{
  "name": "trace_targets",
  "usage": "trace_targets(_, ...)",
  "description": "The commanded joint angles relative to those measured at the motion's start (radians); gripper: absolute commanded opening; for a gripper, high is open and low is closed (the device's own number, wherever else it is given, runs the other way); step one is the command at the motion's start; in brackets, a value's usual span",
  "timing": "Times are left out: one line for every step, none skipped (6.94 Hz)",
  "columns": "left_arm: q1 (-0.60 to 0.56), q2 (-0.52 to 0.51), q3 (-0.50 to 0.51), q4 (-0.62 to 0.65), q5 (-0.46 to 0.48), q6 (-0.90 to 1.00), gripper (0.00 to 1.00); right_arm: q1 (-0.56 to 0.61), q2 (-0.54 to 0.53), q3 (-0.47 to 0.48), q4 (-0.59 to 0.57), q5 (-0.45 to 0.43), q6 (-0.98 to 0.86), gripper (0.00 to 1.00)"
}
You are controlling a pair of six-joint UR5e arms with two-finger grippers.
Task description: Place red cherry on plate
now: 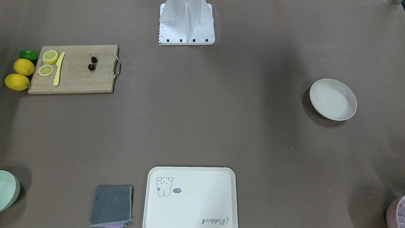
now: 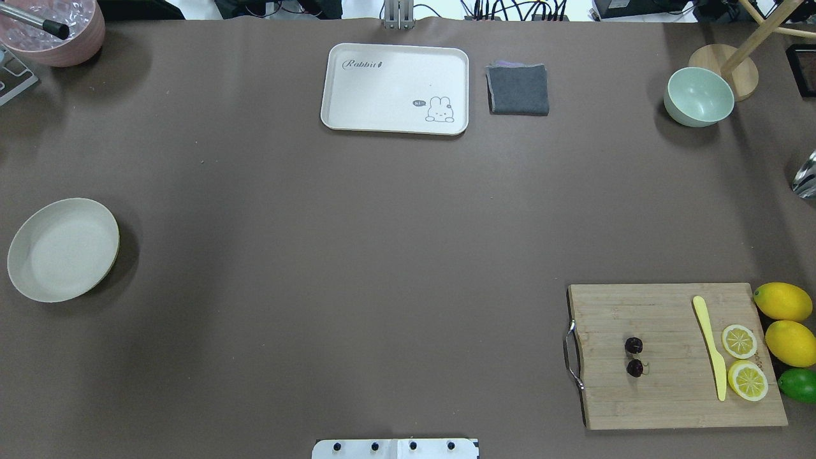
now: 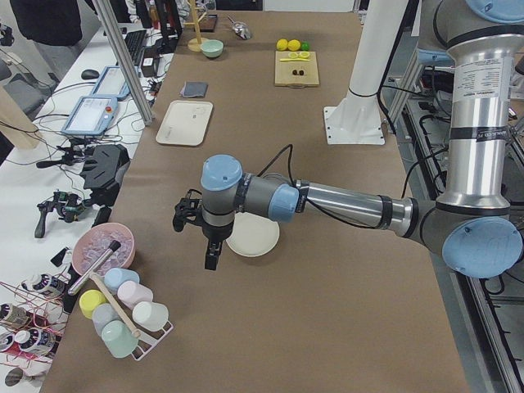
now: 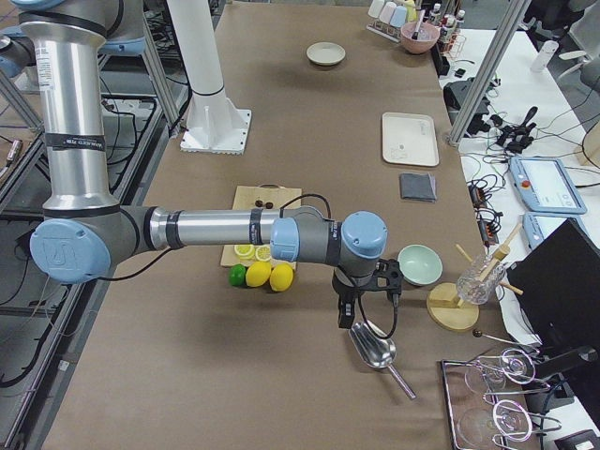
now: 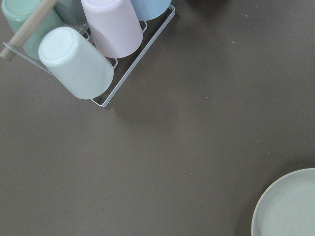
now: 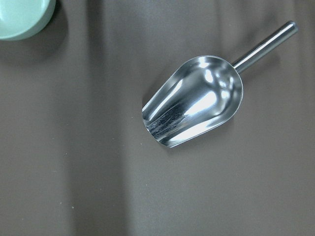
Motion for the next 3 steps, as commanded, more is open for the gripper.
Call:
trace_targets(0.002, 0.002, 0.0, -0.003, 0.0, 0.002, 0.98, 0.0, 0.002, 0.002, 0.0, -0.001, 0.001, 1.0)
trace_targets(0.003, 0.0, -0.002, -0.005, -0.055, 0.004, 0.98, 0.0, 0.002, 0.003, 0.0, -0.001, 0.002, 1.0)
trace_targets(0.031, -0.021, 0.025, -0.029, -0.125, 0.004, 0.98, 0.0, 0.0, 0.009, 0.0, -0.001, 0.002, 1.0)
